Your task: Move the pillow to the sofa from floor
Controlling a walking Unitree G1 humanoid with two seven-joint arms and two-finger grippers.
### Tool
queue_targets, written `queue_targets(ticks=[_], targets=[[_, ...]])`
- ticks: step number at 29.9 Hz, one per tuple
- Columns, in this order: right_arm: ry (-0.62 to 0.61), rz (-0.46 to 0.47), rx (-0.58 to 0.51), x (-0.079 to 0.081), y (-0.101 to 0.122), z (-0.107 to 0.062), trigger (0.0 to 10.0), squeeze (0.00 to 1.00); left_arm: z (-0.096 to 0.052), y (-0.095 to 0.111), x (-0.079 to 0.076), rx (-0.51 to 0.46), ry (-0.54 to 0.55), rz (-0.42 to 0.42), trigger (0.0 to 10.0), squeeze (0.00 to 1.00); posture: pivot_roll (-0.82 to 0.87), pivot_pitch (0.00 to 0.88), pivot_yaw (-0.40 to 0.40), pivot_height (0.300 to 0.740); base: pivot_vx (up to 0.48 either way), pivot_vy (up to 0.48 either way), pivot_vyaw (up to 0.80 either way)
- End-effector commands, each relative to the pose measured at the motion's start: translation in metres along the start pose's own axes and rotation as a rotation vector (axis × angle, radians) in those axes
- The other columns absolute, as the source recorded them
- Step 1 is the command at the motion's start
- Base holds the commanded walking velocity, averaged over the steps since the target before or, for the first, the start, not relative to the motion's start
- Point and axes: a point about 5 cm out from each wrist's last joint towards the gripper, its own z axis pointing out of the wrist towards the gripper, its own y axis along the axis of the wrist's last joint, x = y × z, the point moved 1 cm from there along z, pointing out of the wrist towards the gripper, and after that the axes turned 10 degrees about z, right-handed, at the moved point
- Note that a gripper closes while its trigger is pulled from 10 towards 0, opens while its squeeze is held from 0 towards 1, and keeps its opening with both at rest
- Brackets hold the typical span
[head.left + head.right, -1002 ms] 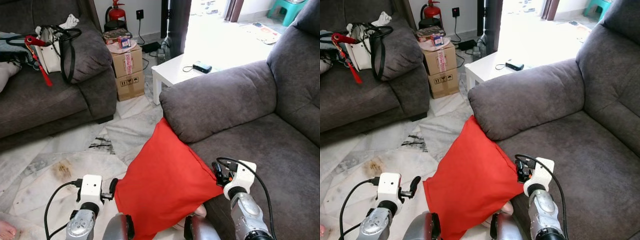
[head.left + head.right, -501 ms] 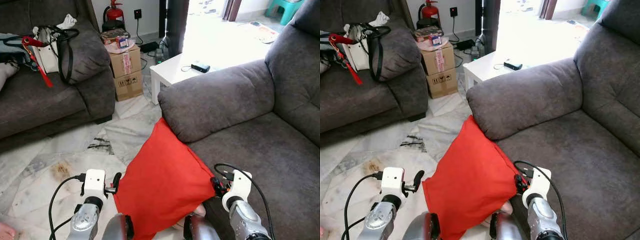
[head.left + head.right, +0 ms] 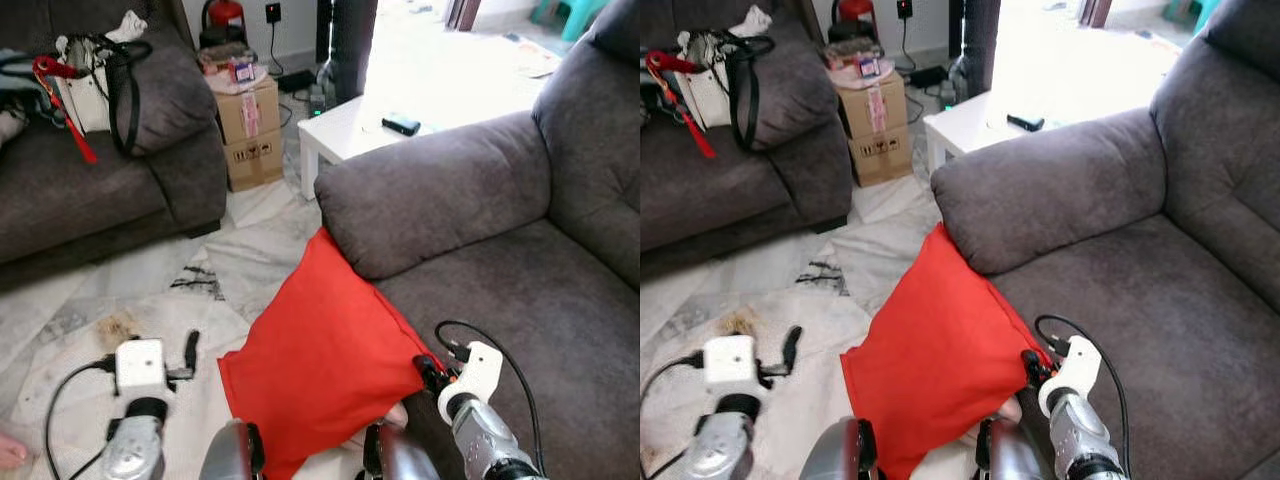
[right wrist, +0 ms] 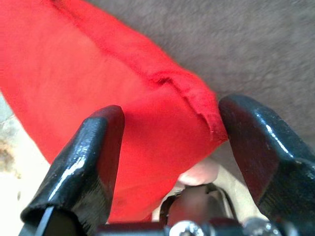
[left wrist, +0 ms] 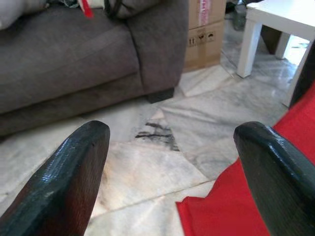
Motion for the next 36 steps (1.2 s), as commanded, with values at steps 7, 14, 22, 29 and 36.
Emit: queue_targets(ticks=[7,14,22,29,36], targets=[[-0.010,0.031,0.013,-0.006,-0.009,-0.003,10.0,0.00,-0.001,-0.003,-0.015,0.038,-0.051,-0.035,10.0,0.00,-0.02,0.191,-0.025,0.636,0.000,0.000,0.00],[0.036,0.178,-0.008,0.001,-0.012,-0.003,10.0,0.00,-0.006,0.008,-0.030,0.026,-0.110,-0.083,10.0,0.00,0.00,0.214,-0.030,0.636,0.000,0.000,0.00],[0.109,0.225,-0.032,0.010,-0.010,-0.001,10.0,0.00,-0.012,0.010,-0.029,0.031,-0.131,-0.087,10.0,0.00,0.02,0.239,-0.029,0.636,0.000,0.000,0.00],[0.122,0.205,-0.037,0.012,-0.007,0.000,10.0,0.55,-0.012,0.012,-0.033,0.043,-0.143,-0.096,10.0,0.00,0.02,0.241,-0.033,0.636,0.000,0.000,0.00],[0.104,0.203,-0.071,0.005,0.000,-0.001,10.0,1.00,-0.010,0.014,-0.036,0.046,-0.152,-0.103,10.0,0.00,0.01,0.234,-0.036,0.636,0.000,0.000,0.00]])
